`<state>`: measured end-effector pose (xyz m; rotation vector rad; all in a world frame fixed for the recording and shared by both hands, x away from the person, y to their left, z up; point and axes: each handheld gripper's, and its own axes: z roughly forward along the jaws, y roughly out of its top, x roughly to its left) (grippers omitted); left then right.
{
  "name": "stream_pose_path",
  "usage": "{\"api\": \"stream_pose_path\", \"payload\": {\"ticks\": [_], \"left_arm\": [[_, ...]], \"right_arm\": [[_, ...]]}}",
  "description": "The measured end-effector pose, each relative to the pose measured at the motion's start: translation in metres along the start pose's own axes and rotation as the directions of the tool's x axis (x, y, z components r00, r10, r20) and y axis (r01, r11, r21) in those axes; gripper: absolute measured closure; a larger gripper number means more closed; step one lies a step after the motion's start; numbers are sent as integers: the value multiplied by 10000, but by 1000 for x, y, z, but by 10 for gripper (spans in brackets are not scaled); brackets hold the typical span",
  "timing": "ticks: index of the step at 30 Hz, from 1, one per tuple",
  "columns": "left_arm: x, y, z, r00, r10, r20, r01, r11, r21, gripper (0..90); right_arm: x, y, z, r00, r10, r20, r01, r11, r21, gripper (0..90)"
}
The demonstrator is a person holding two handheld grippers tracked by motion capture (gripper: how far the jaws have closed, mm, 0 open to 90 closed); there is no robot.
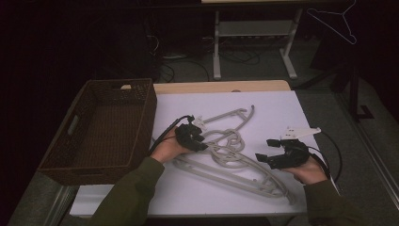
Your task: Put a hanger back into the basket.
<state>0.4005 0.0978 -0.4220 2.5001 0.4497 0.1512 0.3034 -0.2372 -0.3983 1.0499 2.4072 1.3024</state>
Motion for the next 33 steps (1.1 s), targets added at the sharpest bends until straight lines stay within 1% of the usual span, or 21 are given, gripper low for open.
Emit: {"api": "stream_pose_path", "payload": {"ticks": [1,2,3,4,6,8,10,11,14,17,22,23,24,25,27,29,30,33], "left_arm": [[0,0,1,10000,58,-7,-58,10000,32,610],[1,1,2,9998,217,-38,-216,9996,207,633],[1,0,3,9996,283,-2,-283,9993,256,633],[0,0,3,9997,255,26,-255,9996,135,641],[-1,0,4,9995,331,-20,-331,9994,98,654],[-1,1,3,9978,663,-65,-661,9975,247,671],[-3,1,3,9966,820,-71,-819,9964,216,676],[-3,1,3,9952,971,-98,-967,9948,310,681],[-3,0,3,9941,1079,-127,-1076,9938,262,691],[-3,0,1,9910,1327,-162,-1321,9907,337,701],[-1,-1,-1,9896,1429,-137,-1424,9892,345,726],[-1,-1,-2,9898,1411,-178,-1405,9896,315,741],[-1,-1,-3,9889,1468,-233,-1459,9887,339,786],[0,-2,-4,9898,1399,-269,-1390,9898,305,786],[2,-2,-5,9915,1294,-155,-1289,9913,278,808],[2,-3,-5,9930,1178,-131,-1174,9928,246,812],[3,-3,-5,9939,1098,-109,-1096,9939,153,814],[3,-3,-6,9943,1064,-61,-1064,9943,76,816]], "right_arm": [[0,0,0,10000,1,3,-1,10000,6,237],[-1,0,0,10000,37,10,-37,10000,17,238],[-1,0,0,10000,37,10,-37,10000,17,238],[0,0,0,10000,96,13,-96,10000,21,238],[-1,0,-1,10000,82,33,-82,10000,-39,238],[-2,0,-2,9999,162,46,-162,9999,-41,238],[-2,0,-2,9999,163,49,-162,9999,-49,238],[-2,0,-1,9999,147,58,-147,9999,-59,238],[-2,0,-1,9999,140,69,-140,9999,-58,238],[-3,0,-2,9999,125,53,-125,9999,-88,239],[-4,0,-2,9998,175,32,-175,9998,-99,240],[-4,0,-2,9998,173,24,-173,9998,-105,240],[-4,0,-3,9999,157,5,-157,9998,-134,241],[-4,0,-3,9999,157,5,-157,9998,-134,241],[-4,0,-3,9999,167,21,-167,9998,-135,241],[-5,0,-3,9998,182,20,-181,9997,-151,242],[-5,0,-4,9998,195,21,-195,9996,-188,243],[-5,0,-4,9997,231,29,-230,9995,-213,243]]}}
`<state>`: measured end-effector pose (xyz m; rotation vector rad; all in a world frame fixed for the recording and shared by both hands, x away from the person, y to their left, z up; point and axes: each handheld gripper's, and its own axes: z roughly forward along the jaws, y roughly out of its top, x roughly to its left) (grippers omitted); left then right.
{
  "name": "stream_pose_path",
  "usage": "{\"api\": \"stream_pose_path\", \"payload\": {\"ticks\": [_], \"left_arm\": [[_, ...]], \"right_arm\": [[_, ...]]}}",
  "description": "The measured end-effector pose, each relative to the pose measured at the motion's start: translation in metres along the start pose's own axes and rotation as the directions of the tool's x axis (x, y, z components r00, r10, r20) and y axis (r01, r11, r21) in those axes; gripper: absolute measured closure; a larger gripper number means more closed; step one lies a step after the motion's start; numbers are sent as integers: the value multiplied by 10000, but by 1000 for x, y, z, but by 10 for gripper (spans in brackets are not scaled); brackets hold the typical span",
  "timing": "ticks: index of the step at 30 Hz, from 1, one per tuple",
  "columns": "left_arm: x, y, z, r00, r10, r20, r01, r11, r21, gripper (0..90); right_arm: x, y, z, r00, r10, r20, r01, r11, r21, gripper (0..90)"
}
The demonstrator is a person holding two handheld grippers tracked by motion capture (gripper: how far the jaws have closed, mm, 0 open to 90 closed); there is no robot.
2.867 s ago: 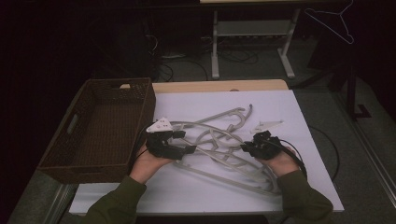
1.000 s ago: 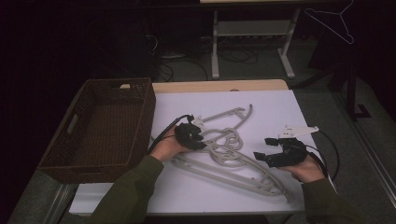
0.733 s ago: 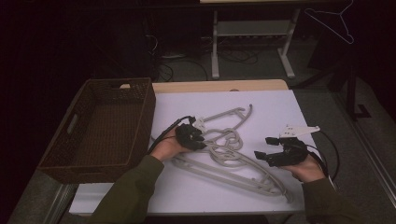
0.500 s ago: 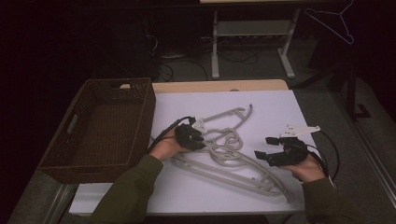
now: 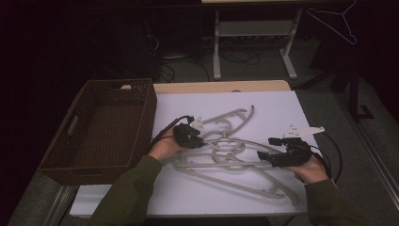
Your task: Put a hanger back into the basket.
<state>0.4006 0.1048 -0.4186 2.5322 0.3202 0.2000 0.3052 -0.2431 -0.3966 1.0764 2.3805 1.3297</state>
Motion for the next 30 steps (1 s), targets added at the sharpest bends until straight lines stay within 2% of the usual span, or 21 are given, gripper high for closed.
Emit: {"api": "stream_pose_path", "payload": {"ticks": [4,5,8,10,11,13,18,20,21,22,27,29,30], "left_arm": [[1,0,-4,9999,54,127,-53,10000,-34,820],[0,0,-5,9998,-123,171,127,9997,-191,820],[-1,1,-10,9997,-185,187,190,9995,-268,821],[-1,2,-16,9990,-364,261,373,9987,-357,822],[0,2,-18,9994,-227,259,235,9993,-297,823],[-2,3,-22,9989,-421,200,431,9978,-507,824],[-4,6,-36,9993,-371,-10,370,9972,-657,826],[-6,7,-41,9984,-553,-132,539,9945,-897,826],[-6,9,-48,9981,-583,-185,565,9947,-861,827],[-6,9,-48,9981,-583,-185,565,9947,-861,827],[-5,12,-65,9946,-903,-504,857,9925,-872,827],[-4,14,-77,9885,-1360,-664,1288,9862,-1037,827],[-4,14,-77,9885,-1360,-664,1288,9862,-1037,827]], "right_arm": [[-1,0,-1,10000,15,-18,-15,10000,-83,242],[-1,0,-1,10000,13,-23,-13,9999,-106,243],[0,1,-2,10000,-24,-26,24,9998,-195,242],[1,1,-2,10000,47,-24,-47,9997,-230,239],[1,1,-3,10000,39,-11,-39,9997,-246,238],[2,2,-3,10000,11,5,-11,9995,-318,237],[5,4,-6,10000,-11,28,12,9990,-455,236],[6,4,-7,10000,-27,57,31,9985,-551,236],[7,5,-10,9999,-60,100,66,9978,-653,236],[7,5,-10,9999,-60,100,66,9978,-653,236],[15,6,-21,9997,-178,154,193,9938,-1090,233],[17,5,-24,9996,-216,177,236,9923,-1212,232],[17,5,-24,9996,-216,177,236,9923,-1212,232]]}}
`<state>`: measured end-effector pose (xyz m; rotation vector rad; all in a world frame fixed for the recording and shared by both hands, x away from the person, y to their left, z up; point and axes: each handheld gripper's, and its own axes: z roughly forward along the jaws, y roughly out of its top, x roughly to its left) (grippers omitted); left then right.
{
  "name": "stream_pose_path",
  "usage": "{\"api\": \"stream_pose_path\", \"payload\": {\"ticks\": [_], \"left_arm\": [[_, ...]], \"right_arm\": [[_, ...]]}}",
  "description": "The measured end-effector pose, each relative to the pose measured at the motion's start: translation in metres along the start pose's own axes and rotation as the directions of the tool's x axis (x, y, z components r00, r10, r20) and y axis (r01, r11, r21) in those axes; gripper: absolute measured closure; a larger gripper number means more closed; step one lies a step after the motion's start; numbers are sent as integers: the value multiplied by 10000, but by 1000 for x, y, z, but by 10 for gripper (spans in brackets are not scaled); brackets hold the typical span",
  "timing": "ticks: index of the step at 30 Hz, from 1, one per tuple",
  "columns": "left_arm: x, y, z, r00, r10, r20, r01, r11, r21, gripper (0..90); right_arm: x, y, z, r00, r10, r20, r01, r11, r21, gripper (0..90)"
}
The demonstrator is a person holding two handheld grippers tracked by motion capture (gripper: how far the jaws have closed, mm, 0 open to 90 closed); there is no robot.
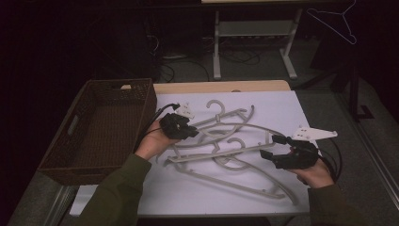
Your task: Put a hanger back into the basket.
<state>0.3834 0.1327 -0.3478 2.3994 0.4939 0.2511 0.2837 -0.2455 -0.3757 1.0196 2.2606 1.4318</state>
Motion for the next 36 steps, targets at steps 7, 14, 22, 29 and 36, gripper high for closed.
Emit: {"api": "stream_pose_path", "payload": {"ticks": [7,14,22,29,36], "left_arm": [[8,9,-30,9975,-380,-592,377,9993,-72,826],[20,8,-64,9925,-777,-947,747,9966,-346,827],[34,-10,-103,9820,-1136,-1510,1091,9933,-382,827],[51,-30,-137,9679,-1493,-2020,1383,9881,-679,827],[70,-59,-176,9395,-2001,-2780,1775,9785,-1045,827]], "right_arm": [[3,-7,-8,9999,70,155,-70,10000,-57,228],[2,-16,-6,9994,201,282,-206,9996,191,213],[-2,-21,1,9972,414,623,-431,9987,255,159],[-1,-20,2,9939,365,1039,-375,9993,77,78],[-2,-23,4,9875,303,1546,-326,9994,118,11]]}}
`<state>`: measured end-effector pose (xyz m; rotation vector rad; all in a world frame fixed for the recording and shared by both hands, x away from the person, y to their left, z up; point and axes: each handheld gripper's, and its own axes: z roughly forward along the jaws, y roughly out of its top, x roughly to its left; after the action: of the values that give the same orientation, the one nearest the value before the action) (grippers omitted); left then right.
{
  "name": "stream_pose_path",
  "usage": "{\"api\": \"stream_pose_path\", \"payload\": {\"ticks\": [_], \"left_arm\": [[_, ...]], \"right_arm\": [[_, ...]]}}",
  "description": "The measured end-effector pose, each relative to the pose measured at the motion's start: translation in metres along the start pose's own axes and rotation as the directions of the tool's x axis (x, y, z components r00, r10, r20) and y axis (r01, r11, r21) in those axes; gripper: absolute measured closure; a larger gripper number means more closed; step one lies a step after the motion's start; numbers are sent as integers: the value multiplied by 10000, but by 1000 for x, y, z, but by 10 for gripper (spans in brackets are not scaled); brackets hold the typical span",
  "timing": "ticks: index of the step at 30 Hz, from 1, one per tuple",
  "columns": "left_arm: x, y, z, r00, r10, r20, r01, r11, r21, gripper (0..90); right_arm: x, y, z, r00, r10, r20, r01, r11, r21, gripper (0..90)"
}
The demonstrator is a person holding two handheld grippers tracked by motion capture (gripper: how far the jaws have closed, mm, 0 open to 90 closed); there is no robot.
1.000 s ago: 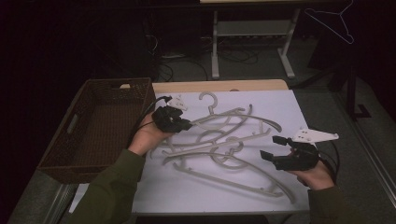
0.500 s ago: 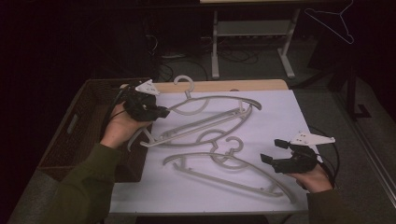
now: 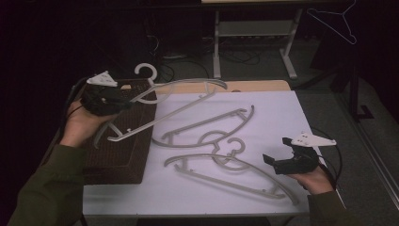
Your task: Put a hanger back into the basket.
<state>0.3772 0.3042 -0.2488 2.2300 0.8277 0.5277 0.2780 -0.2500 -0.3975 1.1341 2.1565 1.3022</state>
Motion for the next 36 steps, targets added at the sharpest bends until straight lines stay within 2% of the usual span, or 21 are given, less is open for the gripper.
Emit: {"api": "stream_pose_path", "payload": {"ticks": [6,10,14,17,19,21,23,31,36], "left_arm": [[26,-25,-26,9960,-572,-687,570,9984,-60,827],[41,-43,-40,9898,-845,-1150,863,9962,107,827],[54,-60,-52,9807,-1200,-1544,1234,9923,126,827],[65,-73,-59,9729,-1324,-1894,1400,9898,269,827],[74,-85,-64,9646,-1610,-2088,1704,9850,276,827],[77,-88,-65,9628,-1666,-2128,1765,9839,284,827],[81,-95,-67,9558,-1921,-2226,2010,9794,180,827],[92,-113,-67,9460,-2083,-2484,2261,9731,451,827],[99,-123,-68,9364,-2267,-2681,2522,9655,643,827]], "right_arm": [[1,0,2,10000,-75,24,75,10000,52,11],[1,-1,3,10000,-47,36,47,9999,126,11],[1,-1,3,10000,-43,90,42,9999,131,11],[1,-1,4,9999,-24,101,22,9999,154,11],[0,-1,4,9999,-11,117,9,9998,176,12],[0,-2,4,9999,-5,111,4,9999,173,11],[0,-2,4,9999,-9,135,7,9998,179,12],[0,-1,3,9998,-1,173,-2,9999,173,12],[-1,-2,3,9999,-29,170,27,9999,168,12]]}}
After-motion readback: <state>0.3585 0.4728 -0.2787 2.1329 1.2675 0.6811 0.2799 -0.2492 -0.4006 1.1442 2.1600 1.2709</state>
